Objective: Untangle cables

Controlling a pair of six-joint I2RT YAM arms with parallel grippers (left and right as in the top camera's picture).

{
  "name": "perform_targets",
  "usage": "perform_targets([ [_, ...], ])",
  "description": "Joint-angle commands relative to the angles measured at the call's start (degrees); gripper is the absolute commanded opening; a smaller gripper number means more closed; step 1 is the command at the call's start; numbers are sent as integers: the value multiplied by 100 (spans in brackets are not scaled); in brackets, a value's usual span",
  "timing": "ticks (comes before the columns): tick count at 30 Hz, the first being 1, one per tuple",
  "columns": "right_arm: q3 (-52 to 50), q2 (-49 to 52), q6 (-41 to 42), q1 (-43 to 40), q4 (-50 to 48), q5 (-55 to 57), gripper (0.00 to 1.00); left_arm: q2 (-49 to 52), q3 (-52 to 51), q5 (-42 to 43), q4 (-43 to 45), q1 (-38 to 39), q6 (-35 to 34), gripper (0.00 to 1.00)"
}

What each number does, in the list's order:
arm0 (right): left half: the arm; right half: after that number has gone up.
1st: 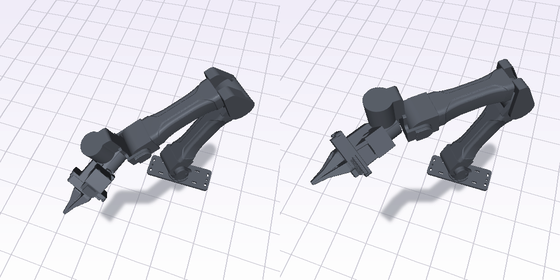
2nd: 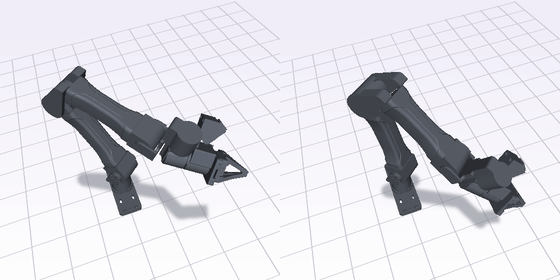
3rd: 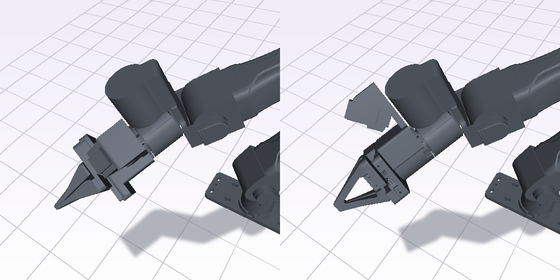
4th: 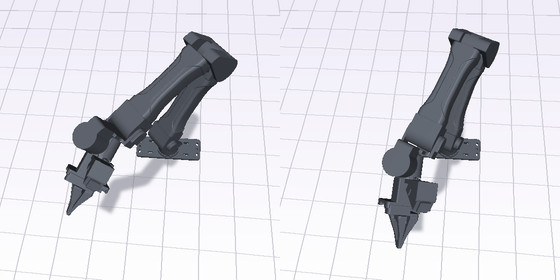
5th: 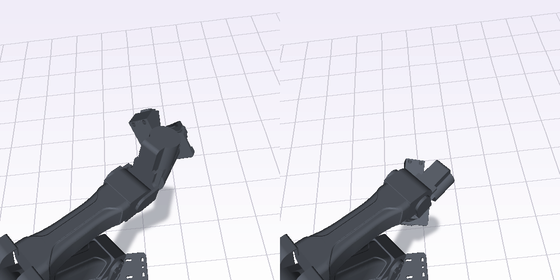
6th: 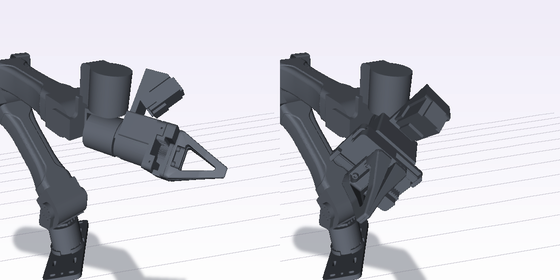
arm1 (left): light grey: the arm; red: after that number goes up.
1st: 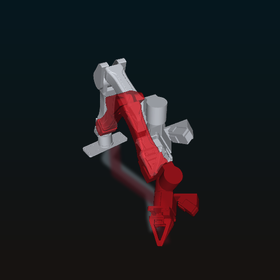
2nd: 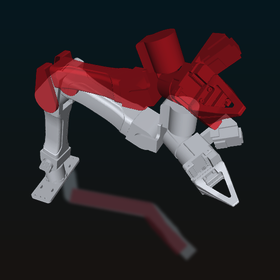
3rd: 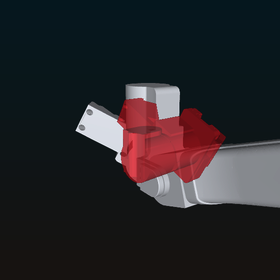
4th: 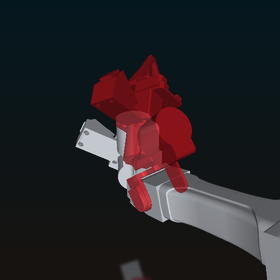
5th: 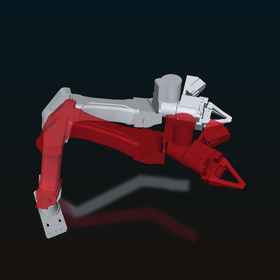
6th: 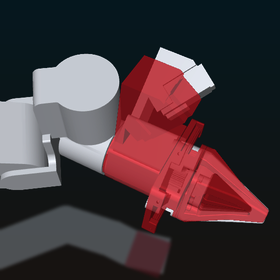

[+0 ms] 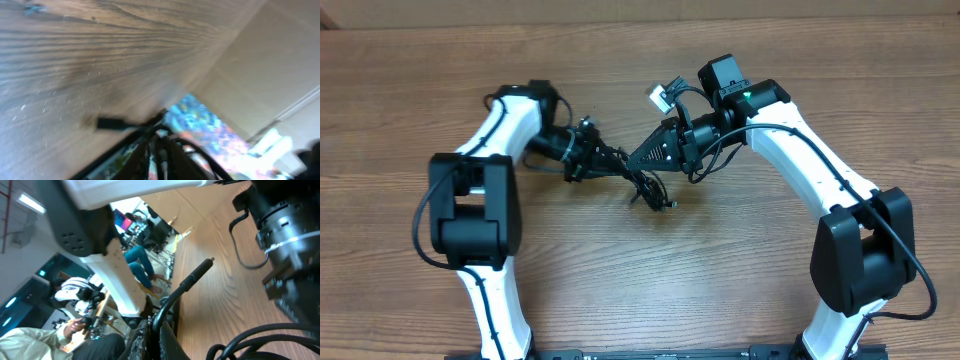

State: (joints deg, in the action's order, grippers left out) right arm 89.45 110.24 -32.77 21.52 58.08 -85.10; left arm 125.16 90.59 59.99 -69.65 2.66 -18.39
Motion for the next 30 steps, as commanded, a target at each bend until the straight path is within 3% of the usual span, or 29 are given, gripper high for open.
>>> perform_targets([
  [1,72,-321,17,17,-13,-485,4,44,68,391,-181,-444,424,15],
  [12,72,-319,839,-151,-66,761,4,44,68,752,-439,-693,651,19],
  [16,72,-319,1014,-138,-170,1279,4,44,68,693,-238,-691,662,34],
  [19,72,-319,1788,-140,-415,2376,4,44,68,343,-162,-686,660,41],
  [26,72,-319,2758,-153,-452,5355,4,44,66,-756,-280,-721,662,45],
  [30,254,-319,2855,-304,-205,5960,4,44,66,-1263,-382,-721,667,49],
])
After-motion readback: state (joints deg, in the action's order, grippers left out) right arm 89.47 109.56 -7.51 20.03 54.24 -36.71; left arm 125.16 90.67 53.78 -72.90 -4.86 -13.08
